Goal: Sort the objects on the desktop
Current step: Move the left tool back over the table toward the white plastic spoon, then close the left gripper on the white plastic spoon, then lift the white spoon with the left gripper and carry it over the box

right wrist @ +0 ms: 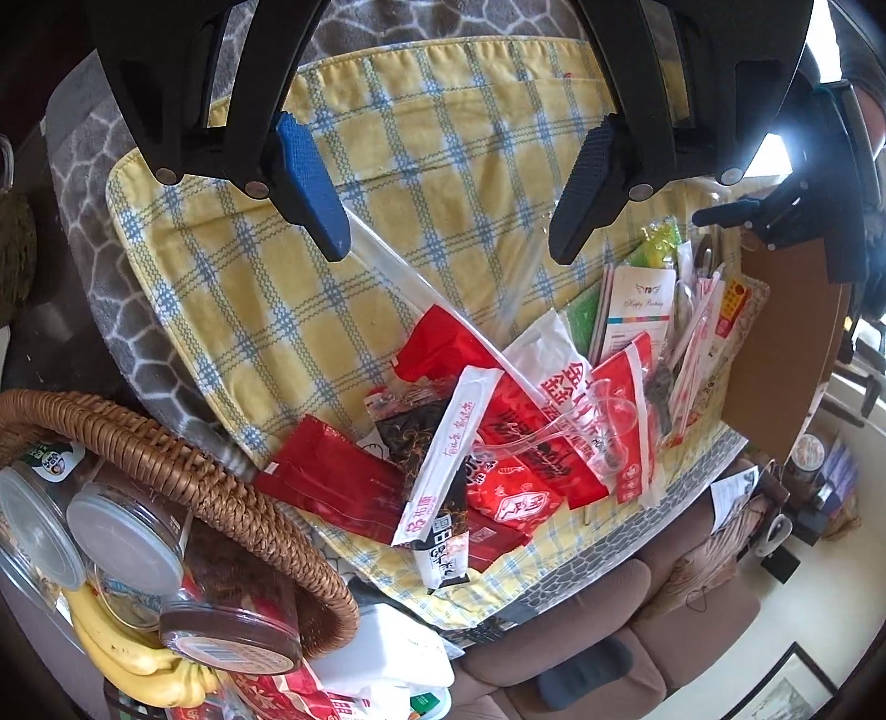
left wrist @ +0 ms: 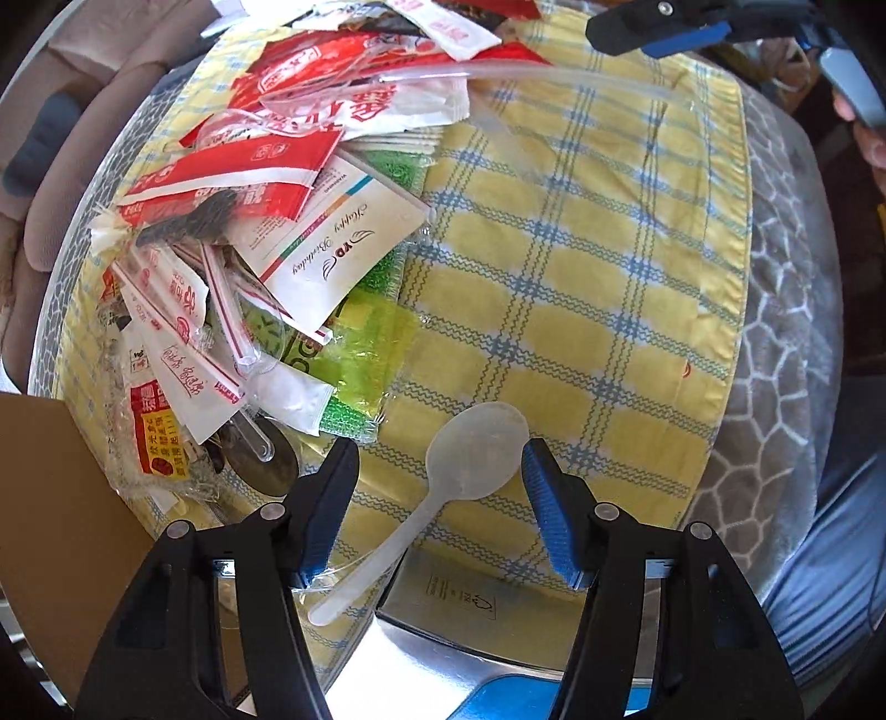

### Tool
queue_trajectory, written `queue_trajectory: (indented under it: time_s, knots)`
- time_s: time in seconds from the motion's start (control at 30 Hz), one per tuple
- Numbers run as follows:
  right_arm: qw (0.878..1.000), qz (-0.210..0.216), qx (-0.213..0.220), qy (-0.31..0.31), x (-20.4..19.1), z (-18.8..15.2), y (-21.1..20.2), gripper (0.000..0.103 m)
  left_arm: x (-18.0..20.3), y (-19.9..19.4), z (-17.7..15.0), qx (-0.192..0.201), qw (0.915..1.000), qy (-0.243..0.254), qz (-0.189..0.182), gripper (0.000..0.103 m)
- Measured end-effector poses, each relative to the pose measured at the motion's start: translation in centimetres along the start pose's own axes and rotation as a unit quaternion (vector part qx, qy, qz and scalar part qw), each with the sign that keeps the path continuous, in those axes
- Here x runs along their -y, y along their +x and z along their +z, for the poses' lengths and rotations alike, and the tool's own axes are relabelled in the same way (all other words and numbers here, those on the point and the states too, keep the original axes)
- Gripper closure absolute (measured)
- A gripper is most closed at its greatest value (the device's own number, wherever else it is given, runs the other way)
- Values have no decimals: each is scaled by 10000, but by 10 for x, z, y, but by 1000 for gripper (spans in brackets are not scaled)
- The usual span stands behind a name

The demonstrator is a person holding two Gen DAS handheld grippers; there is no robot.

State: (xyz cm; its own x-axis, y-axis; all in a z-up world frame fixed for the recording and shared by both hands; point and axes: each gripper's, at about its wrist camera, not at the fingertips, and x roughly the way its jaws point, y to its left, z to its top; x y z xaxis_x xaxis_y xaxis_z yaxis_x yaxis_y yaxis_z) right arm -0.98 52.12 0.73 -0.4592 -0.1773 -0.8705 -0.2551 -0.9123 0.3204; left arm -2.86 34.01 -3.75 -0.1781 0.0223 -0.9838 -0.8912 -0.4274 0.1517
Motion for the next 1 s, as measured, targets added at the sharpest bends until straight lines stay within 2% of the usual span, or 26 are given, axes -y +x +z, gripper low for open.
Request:
queue_trajectory:
  time_s: [0.1, 0.3, 0.43, 0.53, 0.6, 0.63, 0.67, 0.7, 0.77, 0.87, 1.0]
  knots:
    - [10000, 32, -51, -44, -1, -1, 5, 26, 0, 6, 2, -99, 9997, 163, 146, 45]
    - [9999, 118, -35, -77, -3, 1, 7, 26, 0, -4, 1, 7, 9994, 327, -122, 46]
    - [9998, 171, -33, -134, -8, 2, 7, 26, 6, 3, 1, -130, 9981, 600, 78, 46]
    - [9996, 222, -36, -144, -12, 2, 9, 26, 8, 11, 2, -211, 9980, 594, 40, 45]
    - [9995, 243, -48, -180, -15, 2, 10, 26, 3, 10, 3, -173, 9987, 439, -174, 54]
    - [9995, 239, -60, -212, -17, 1, 11, 26, 0, 10, 4, -180, 9987, 348, -338, 72]
    - [9994, 234, -75, -244, -19, 1, 11, 26, -2, 9, 3, -146, 9987, 299, -378, 71]
    - [9993, 234, -86, -267, -21, 1, 12, 26, -3, 8, 3, -78, 9992, 265, -292, 71]
    - [9992, 239, -88, -301, -24, 1, 12, 26, -8, 2, 2, 49, 9993, 89, -365, 71]
    - [9990, 288, -58, -337, -31, 3, 10, 26, -22, -22, 1, 482, 9975, -310, -404, 71]
    - [9982, 394, 1, -449, -48, 7, 6, 26, -56, -79, -7, 1274, 9845, -1036, -614, 71]
